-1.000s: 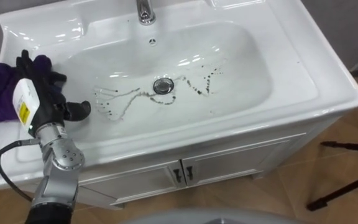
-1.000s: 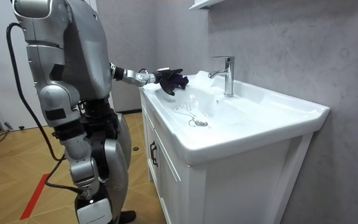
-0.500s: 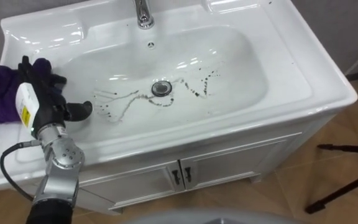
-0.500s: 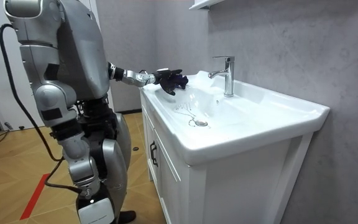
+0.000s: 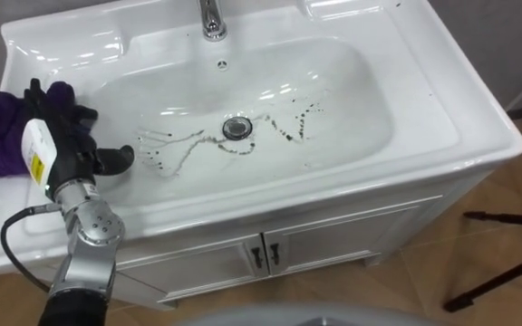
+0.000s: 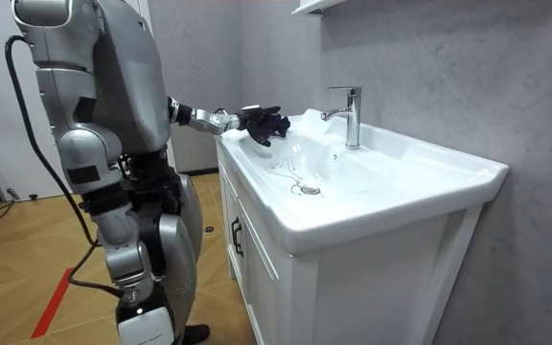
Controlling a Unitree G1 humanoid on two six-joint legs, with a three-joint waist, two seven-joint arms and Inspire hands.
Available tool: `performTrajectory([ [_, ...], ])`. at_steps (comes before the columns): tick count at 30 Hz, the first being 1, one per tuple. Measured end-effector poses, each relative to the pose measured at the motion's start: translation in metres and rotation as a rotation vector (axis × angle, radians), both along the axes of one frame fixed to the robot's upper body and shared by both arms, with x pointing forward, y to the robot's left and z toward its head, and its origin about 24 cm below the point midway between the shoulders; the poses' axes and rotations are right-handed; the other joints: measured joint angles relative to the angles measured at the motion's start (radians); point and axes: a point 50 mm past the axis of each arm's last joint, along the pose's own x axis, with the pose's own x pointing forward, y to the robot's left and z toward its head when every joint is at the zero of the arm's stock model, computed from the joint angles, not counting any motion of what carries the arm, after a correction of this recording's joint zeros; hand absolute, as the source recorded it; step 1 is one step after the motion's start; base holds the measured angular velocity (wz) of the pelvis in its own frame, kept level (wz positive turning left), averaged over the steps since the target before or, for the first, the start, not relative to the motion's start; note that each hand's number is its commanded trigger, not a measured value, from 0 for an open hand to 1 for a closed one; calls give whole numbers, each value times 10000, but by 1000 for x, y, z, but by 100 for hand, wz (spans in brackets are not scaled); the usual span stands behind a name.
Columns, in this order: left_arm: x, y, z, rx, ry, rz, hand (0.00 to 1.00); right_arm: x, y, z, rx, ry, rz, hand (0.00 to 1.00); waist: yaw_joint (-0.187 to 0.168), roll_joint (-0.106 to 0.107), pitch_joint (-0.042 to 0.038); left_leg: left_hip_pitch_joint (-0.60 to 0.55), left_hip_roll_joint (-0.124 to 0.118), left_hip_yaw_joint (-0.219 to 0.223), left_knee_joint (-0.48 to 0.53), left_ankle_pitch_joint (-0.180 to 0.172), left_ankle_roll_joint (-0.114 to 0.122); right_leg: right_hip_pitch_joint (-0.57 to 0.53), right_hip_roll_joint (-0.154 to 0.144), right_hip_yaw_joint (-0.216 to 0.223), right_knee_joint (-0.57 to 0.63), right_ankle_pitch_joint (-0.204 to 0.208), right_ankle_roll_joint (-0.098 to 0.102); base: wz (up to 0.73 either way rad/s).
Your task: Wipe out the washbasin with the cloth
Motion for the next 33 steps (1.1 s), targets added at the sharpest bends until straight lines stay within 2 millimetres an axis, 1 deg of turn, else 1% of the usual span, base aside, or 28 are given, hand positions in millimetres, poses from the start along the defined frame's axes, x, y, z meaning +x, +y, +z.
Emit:
performTrajectory([
  [2,1,0,0,184,104,-33,0,0,-1,0,-107,38,30,0,0,32,-4,-26,1,-11,6,-3,1,-28,3,0,-2,0,0,0],
  [5,3,1,1,407,274,-5,0,1,-1,1,-134,100,48,0,29,104,-51,-91,11,-15,8,0,-2,-153,5,4,23,7,-11,0],
  [7,6,2,3,432,254,21,0,1,-1,1,-97,78,31,0,48,113,-55,-157,12,-40,40,2,-3,-189,5,-17,23,11,-19,2],
  [17,7,4,3,529,420,143,0,5,-2,1,67,-65,-2,0,62,157,-36,-166,1,-143,2,2,-3,-151,8,-61,11,12,-20,0],
  [21,6,5,2,542,503,182,0,5,-3,2,41,-92,-43,0,59,216,-19,-170,3,-145,-25,2,-3,-142,15,-51,13,15,-25,0],
  [28,5,5,-3,695,886,121,0,5,-8,3,-71,-106,-88,0,59,372,-24,-156,3,-143,-55,6,-9,-116,17,-54,5,17,-27,0],
  [33,5,5,-4,1063,1053,3,0,5,-8,3,-78,-109,-87,0,55,365,-19,-178,0,-165,-60,9,-14,-139,18,-56,9,16,-27,0],
])
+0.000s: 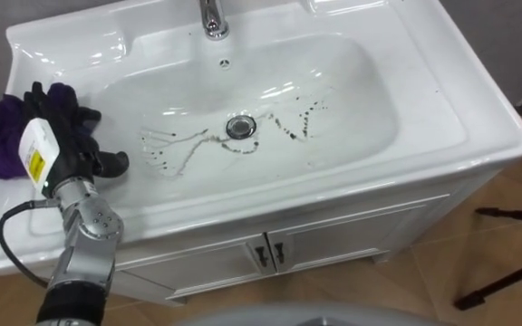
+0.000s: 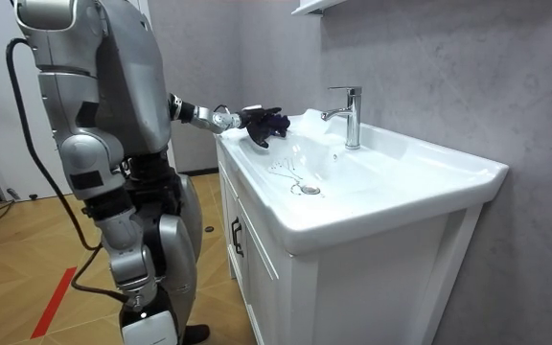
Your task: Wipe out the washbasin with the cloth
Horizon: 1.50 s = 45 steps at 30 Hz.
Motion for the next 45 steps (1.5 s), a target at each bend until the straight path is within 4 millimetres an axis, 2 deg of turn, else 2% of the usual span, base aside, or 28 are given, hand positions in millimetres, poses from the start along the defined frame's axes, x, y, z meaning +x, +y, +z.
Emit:
performTrajectory([
  [10,0,3,-8,846,724,-211,0,3,-1,0,-101,71,-33,0,72,-14,0,4,-5,3,-17,6,-6,6,10,21,-9,0,0,0],
  [19,6,6,-11,816,895,5,0,10,-3,1,-303,-114,-44,0,185,-18,-12,124,-2,-1,-16,68,-20,-15,21,129,-3,0,-36,-4],
  [24,6,7,-9,849,610,318,0,18,-3,2,-392,-378,-158,0,262,-61,-62,139,6,-26,-6,71,-25,-34,29,125,-4,-3,-50,-1],
  [28,6,7,-8,975,448,499,0,23,-2,2,-395,-576,-395,0,315,-129,-133,140,3,-89,-9,72,-27,-24,35,115,-25,-2,-52,0],
  [42,-1,14,-15,952,639,843,0,23,-2,3,-296,-666,-744,0,367,-129,-152,304,-3,-265,-51,76,-37,142,63,176,-23,12,-77,-1],
  [43,-4,15,-18,926,817,862,0,23,-3,3,-273,-600,-736,0,374,-103,-185,381,-1,-266,-93,76,-37,174,75,250,-20,5,-88,-11],
  [45,-7,16,-23,861,1090,856,0,21,-5,3,-289,-501,-770,0,360,-65,-203,441,-2,-263,-90,77,-37,293,78,275,-27,5,-88,-8],
])
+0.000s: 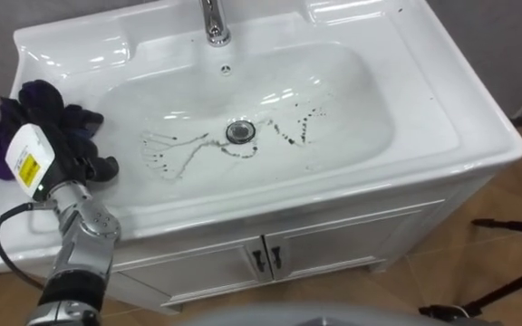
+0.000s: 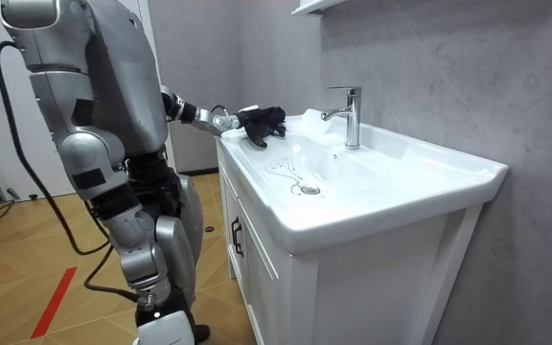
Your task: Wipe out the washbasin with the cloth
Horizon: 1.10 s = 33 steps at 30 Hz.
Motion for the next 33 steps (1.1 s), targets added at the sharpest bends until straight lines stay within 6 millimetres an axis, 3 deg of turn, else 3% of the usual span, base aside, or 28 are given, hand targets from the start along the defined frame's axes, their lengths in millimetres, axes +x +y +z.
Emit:
performTrajectory([
  [7,-6,4,-8,-30,768,-255,0,-2,-2,1,-80,158,-294,0,0,2,-4,175,11,2,-57,37,-54,51,18,47,28,-33,-47,-3],
  [9,-6,5,-8,-40,855,-292,57,-3,-4,1,-131,219,-310,0,3,0,-6,217,14,2,-117,68,-68,55,18,47,36,-46,-64,-2],
  [10,-6,5,-8,-56,890,-319,100,-3,-5,2,-161,269,-408,0,4,0,-7,228,14,-1,-146,92,-77,55,18,43,33,-49,-70,0],
  [33,-14,32,-1,-133,665,850,100,-6,-9,3,-65,301,-1308,0,42,-24,-55,738,129,268,-225,187,-188,569,102,-24,-11,-237,-338,-1],
])
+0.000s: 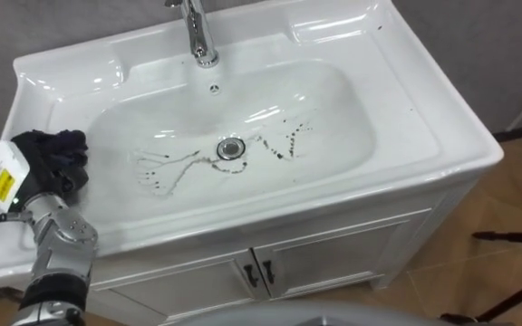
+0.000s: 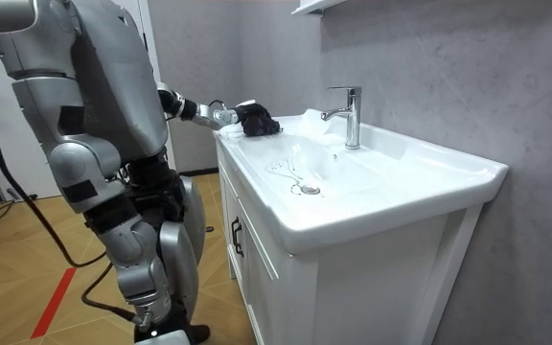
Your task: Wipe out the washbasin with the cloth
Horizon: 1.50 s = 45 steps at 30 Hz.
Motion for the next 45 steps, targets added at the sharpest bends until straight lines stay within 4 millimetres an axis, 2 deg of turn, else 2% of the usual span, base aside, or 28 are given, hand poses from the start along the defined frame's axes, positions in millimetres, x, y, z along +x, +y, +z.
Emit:
performTrajectory([
  [6,2,3,2,-381,-286,278,100,7,0,1,20,-148,63,0,-6,0,1,-45,13,-5,4,1,-3,-8,-26,-101,-9,-17,-17,5],
  [8,10,4,6,-751,-545,322,100,10,1,1,48,-269,107,0,0,-2,2,-138,10,-6,5,1,-4,-61,-29,-179,-24,-21,-11,19],
  [12,11,10,9,-1499,-908,731,100,18,3,1,372,-619,143,0,23,-4,1,-193,0,-5,6,14,-26,-67,-29,-256,-129,-25,-6,8],
  [17,20,8,15,-2497,-1720,1011,100,26,4,2,715,-1034,287,0,-16,-16,4,-499,-19,-8,37,28,-49,-257,-81,-577,-94,-18,11,22],
  [20,23,4,20,-2682,-2109,749,100,29,6,2,915,-1422,181,0,-3,-65,10,-521,-35,-8,27,28,-49,-225,-96,-709,-147,-18,14,13],
  [22,22,0,23,-2847,-2482,649,100,30,8,1,1073,-1771,-204,0,38,-135,47,-535,-34,-3,14,28,-49,-217,-103,-729,-154,-19,17,7],
  [25,24,-4,30,-3117,-3074,542,100,31,11,1,1223,-2027,-378,0,122,-306,160,-577,-24,1,27,28,-50,-239,-93,-748,-164,-22,18,4],
  [27,26,-7,33,-3182,-3296,406,100,31,11,1,1233,-2051,-325,0,193,-380,166,-668,-23,1,59,27,-51,-311,-90,-745,-166,-21,19,2],
  [30,26,-9,35,-3179,-3347,265,100,31,12,0,1235,-2086,-73,0,193,-383,168,-713,-27,65,53,27,-52,-379,-95,-710,-158,-1,50,0],
  [33,26,-12,36,-3414,-3483,212,100,28,13,0,1243,-1999,-18,0,159,-387,170,-737,-25,290,49,27,-51,-392,-116,-722,-158,11,72,1],
  [37,32,-22,40,-3742,-3740,-153,100,28,14,-1,1272,-1990,11,0,135,-481,221,-817,-24,305,81,27,-51,-425,-128,-825,-157,20,86,7],
  [45,39,-41,45,-3904,-3843,-1021,100,31,16,-1,1206,-2256,346,0,139,-547,234,-832,-16,325,133,27,-51,-419,-125,-837,-157,25,87,1],
])
